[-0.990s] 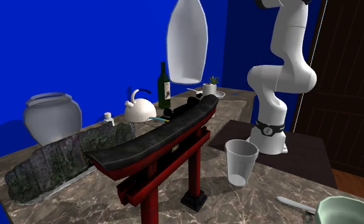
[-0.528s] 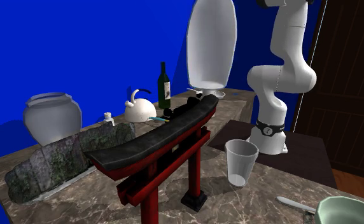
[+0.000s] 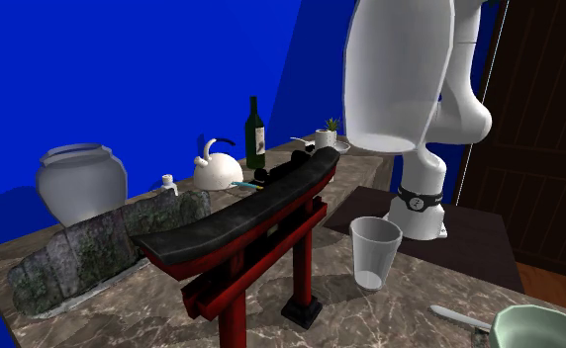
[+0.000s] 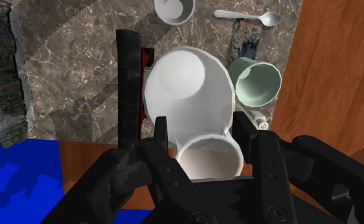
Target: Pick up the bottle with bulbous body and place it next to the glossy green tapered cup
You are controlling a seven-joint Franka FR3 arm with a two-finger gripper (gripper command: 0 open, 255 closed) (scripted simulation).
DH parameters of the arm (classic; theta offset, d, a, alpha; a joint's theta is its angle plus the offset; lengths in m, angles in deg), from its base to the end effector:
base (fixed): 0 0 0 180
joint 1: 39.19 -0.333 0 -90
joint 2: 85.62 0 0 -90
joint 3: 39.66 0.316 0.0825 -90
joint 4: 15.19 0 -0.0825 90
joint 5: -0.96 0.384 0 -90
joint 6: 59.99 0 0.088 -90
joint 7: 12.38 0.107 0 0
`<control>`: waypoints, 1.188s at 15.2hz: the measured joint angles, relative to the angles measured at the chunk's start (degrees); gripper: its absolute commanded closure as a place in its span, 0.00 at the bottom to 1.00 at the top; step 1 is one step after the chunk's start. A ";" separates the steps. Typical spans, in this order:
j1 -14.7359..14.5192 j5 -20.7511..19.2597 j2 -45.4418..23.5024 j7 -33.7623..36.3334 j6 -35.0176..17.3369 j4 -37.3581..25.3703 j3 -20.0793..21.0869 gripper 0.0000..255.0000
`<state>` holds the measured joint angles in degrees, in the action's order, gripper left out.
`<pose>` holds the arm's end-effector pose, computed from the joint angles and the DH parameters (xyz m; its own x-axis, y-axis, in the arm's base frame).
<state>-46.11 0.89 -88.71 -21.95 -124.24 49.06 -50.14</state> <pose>0.5030 -0.0272 0.7570 0.9931 0.1040 -0.0541 0.1043 -0.9945 0.0020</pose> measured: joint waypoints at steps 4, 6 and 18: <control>-2.43 1.13 -6.00 5.11 2.02 -7.89 2.10 1.00; -3.42 1.26 -6.95 6.84 1.95 -8.71 2.75 1.00; -4.56 0.15 0.94 8.04 -10.89 11.92 3.35 1.00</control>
<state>-50.67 1.03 -87.77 -13.91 -135.13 60.98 -46.78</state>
